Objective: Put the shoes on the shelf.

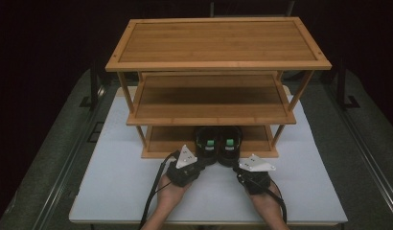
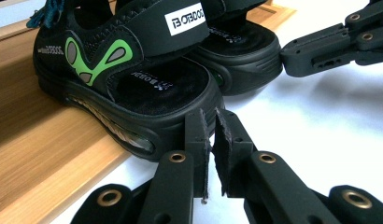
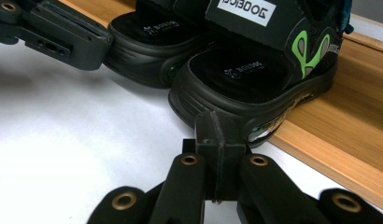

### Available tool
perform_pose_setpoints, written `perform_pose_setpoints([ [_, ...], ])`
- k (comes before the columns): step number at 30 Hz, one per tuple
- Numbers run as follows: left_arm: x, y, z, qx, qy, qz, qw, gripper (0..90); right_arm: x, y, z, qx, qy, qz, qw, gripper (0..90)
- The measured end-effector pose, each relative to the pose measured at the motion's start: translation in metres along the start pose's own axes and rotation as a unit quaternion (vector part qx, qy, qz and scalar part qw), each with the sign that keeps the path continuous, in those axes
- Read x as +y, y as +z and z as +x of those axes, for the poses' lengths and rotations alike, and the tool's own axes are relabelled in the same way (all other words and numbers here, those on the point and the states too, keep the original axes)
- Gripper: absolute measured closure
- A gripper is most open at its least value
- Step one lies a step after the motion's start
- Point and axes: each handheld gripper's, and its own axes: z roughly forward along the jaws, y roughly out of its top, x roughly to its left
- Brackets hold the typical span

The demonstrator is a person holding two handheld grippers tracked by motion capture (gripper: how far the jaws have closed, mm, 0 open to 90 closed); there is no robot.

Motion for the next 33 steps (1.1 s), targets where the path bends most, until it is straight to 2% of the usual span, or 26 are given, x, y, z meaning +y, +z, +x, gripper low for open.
perform_pose_setpoints([
  [9, 0.004, 0.007, 0.008, 0.015, -0.005, 0.004, 0.9999, 83.4, 0.005, 0.011, -0.003, -0.010, -0.002, -0.001, 0.9999, 89.5],
  [22, 0.009, 0.016, 0.015, 0.015, -0.009, 0.007, 0.9998, 83.4, 0.008, 0.021, -0.007, -0.023, 0.004, -0.005, 0.9997, 89.5],
  [33, 0.013, 0.022, 0.019, 0.028, -0.009, 0.012, 0.9995, 83.1, 0.012, 0.029, -0.009, -0.033, 0.005, -0.007, 0.9994, 89.5],
])
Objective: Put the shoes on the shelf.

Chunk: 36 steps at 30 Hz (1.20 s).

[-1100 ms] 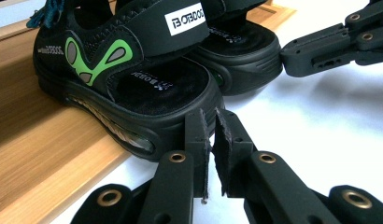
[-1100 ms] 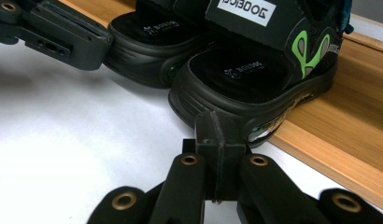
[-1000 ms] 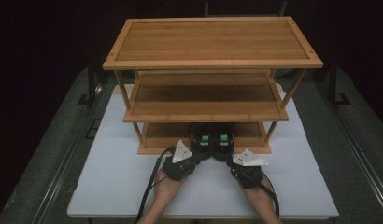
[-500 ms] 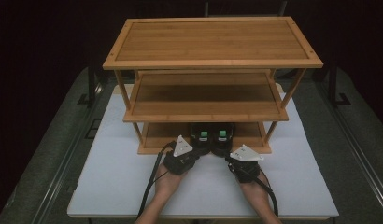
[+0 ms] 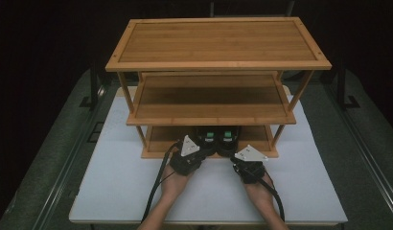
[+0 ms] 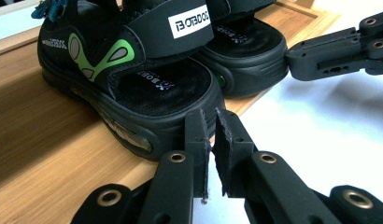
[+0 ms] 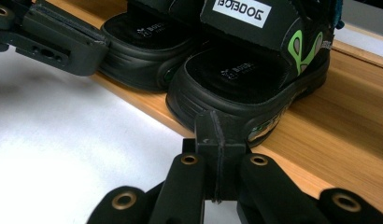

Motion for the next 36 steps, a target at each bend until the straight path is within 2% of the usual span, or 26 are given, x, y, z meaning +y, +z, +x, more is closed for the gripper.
perform_pose_setpoints([
  [10, 0.002, 0.005, 0.000, 0.005, -0.003, 0.005, 1.0000, 83.2, 0.001, 0.005, -0.002, -0.006, 0.001, -0.001, 1.0000, 89.5],
  [15, 0.003, 0.006, 0.001, 0.004, 0.004, 0.007, 1.0000, 83.0, 0.002, 0.007, -0.004, -0.005, 0.002, 0.000, 1.0000, 89.5],
  [19, 0.004, 0.004, -0.001, -0.002, 0.001, 0.006, 1.0000, 76.4, 0.001, 0.006, -0.005, 0.004, 0.005, 0.001, 1.0000, 83.1],
  [20, 0.004, 0.001, 0.000, -0.018, -0.004, 0.006, 0.9998, 74.2, 0.001, 0.005, -0.005, 0.006, 0.002, 0.000, 1.0000, 80.5],
  [22, 0.004, -0.001, -0.001, -0.019, -0.002, 0.005, 0.9998, 72.7, 0.001, 0.003, -0.006, 0.008, 0.002, -0.001, 1.0000, 79.4],
  [24, 0.004, -0.004, -0.001, -0.030, -0.003, 0.003, 0.9995, 69.9, 0.001, 0.000, -0.007, 0.020, 0.009, 0.000, 0.9998, 76.2],
  [26, 0.005, -0.010, -0.001, -0.035, 0.006, -0.002, 0.9994, 65.4, 0.001, -0.003, -0.008, 0.027, 0.009, -0.001, 0.9996, 73.0],
  [27, 0.005, -0.011, -0.001, -0.042, 0.003, -0.003, 0.9991, 64.5, 0.001, -0.005, -0.009, 0.033, 0.011, 0.000, 0.9994, 71.0],
  [28, 0.005, -0.014, -0.002, -0.049, -0.001, -0.003, 0.9988, 59.2, 0.000, -0.008, -0.010, 0.038, 0.010, 0.000, 0.9992, 68.5],
  [31, 0.004, -0.017, -0.001, -0.060, -0.003, -0.002, 0.9982, 57.2, 0.000, -0.010, -0.012, 0.048, 0.015, 0.004, 0.9987, 65.3],
  [36, 0.002, -0.022, -0.002, -0.062, -0.002, -0.001, 0.9981, 50.2, -0.001, -0.014, -0.017, 0.063, 0.019, 0.008, 0.9978, 59.0],
])
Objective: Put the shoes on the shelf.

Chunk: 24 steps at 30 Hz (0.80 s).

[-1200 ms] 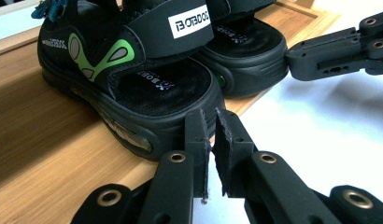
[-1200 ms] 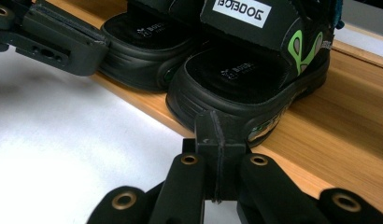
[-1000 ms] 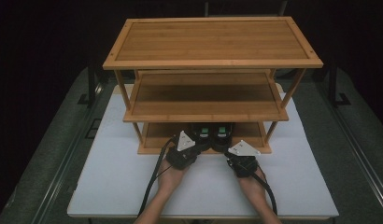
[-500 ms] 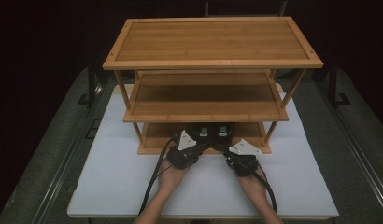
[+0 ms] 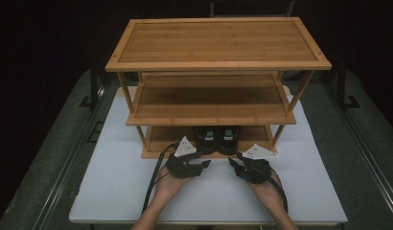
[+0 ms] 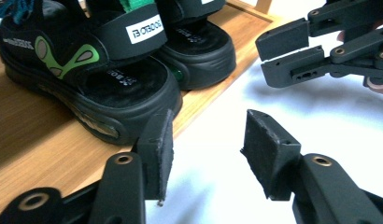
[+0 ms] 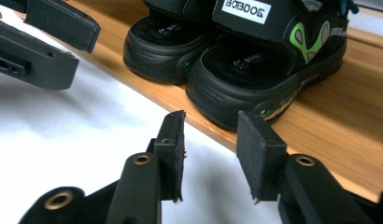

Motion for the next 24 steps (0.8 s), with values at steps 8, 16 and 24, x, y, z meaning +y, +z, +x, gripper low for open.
perform_pose_setpoints([
  [8, -0.004, -0.006, -0.001, -0.007, 0.001, 0.004, 1.0000, 42.3, -0.004, -0.007, -0.007, 0.023, 0.002, 0.012, 0.9997, 48.8],
  [16, -0.008, -0.013, -0.001, -0.011, 0.002, 0.004, 0.9999, 36.8, -0.008, -0.016, -0.016, 0.030, 0.010, 0.010, 0.9995, 43.3],
  [24, -0.012, -0.017, 0.001, -0.007, 0.002, 0.005, 1.0000, 31.5, -0.012, -0.021, -0.023, 0.031, 0.022, 0.011, 0.9992, 39.2],
])
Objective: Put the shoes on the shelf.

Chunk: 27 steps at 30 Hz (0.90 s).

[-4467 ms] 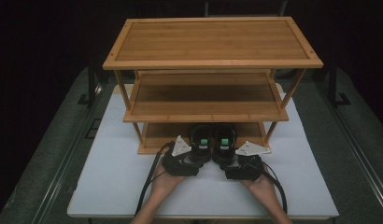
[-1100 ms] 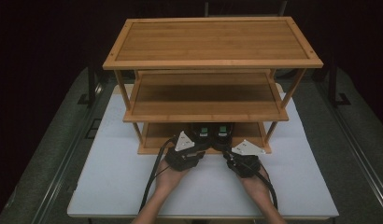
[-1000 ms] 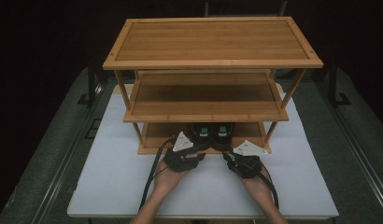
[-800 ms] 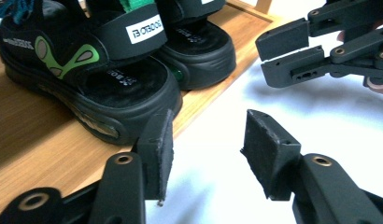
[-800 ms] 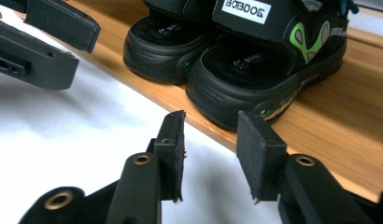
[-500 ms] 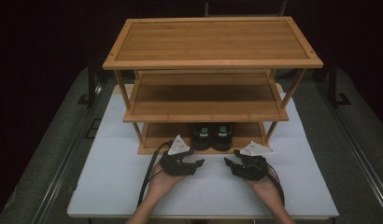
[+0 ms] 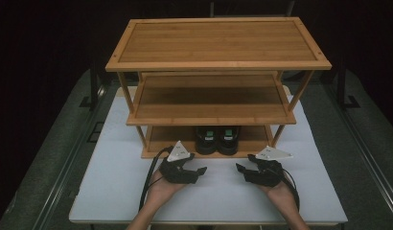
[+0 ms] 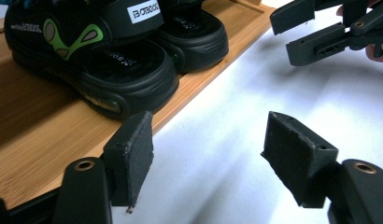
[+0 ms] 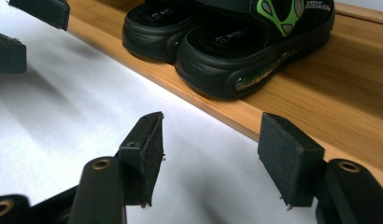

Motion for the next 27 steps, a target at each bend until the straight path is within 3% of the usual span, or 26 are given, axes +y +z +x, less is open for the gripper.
perform_pose_setpoints([
  [18, -0.012, -0.009, 0.007, 0.011, -0.012, 0.004, 0.9999, 19.8, -0.009, -0.008, -0.010, 0.004, 0.007, 0.008, 0.9999, 33.8],
  [27, -0.016, -0.017, 0.009, 0.012, -0.013, -0.001, 0.9998, 18.1, -0.013, -0.011, -0.013, 0.003, 0.004, 0.008, 1.0000, 32.3],
])
